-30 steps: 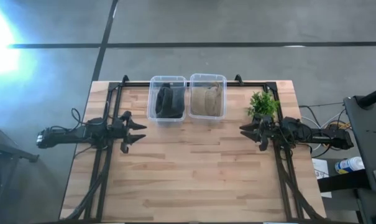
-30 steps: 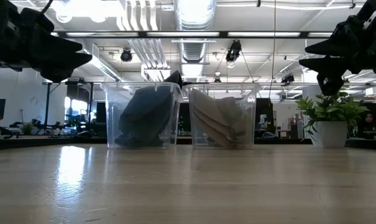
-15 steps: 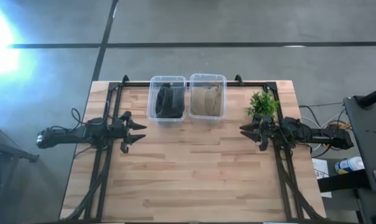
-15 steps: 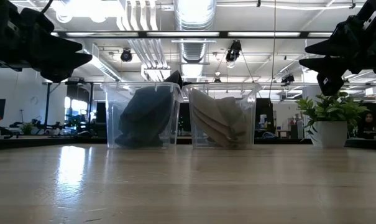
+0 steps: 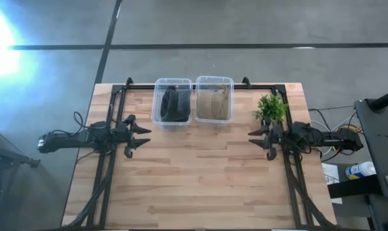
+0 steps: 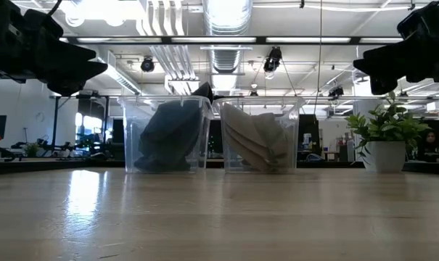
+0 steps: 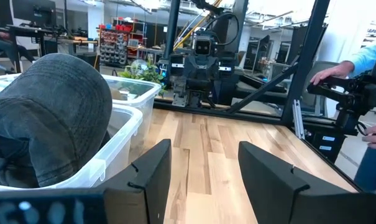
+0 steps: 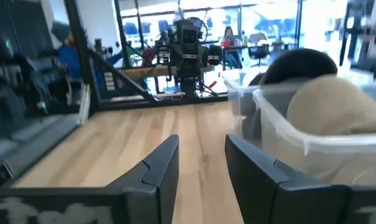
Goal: Pick and place caps into container
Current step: Return to home position
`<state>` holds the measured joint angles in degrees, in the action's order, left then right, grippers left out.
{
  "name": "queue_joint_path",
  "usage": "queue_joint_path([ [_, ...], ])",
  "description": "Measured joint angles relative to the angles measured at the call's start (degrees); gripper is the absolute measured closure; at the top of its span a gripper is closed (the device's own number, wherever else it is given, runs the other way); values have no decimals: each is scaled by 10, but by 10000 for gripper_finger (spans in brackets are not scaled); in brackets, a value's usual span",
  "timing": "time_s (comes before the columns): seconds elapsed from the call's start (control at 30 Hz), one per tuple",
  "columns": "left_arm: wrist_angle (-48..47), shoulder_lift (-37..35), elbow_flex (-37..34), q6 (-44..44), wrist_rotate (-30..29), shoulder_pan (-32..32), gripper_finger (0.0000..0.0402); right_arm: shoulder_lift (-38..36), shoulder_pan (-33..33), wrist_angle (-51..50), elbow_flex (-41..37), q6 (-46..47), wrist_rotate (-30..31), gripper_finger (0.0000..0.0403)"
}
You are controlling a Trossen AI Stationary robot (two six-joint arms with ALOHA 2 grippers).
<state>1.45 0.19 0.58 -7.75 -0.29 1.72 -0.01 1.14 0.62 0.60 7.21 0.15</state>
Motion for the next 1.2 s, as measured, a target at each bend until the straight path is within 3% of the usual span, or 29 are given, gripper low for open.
queue_joint_path([
  [0.2, -1, 0, 0, 0, 0, 0, 220, 0, 0, 0, 0, -77, 0, 268],
  [0.6, -1, 0, 0, 0, 0, 0, 220, 6, 0, 0, 0, -13, -1, 277],
  [1.2, -2, 0, 0, 0, 0, 0, 220, 6, 0, 0, 0, -14, -1, 278],
])
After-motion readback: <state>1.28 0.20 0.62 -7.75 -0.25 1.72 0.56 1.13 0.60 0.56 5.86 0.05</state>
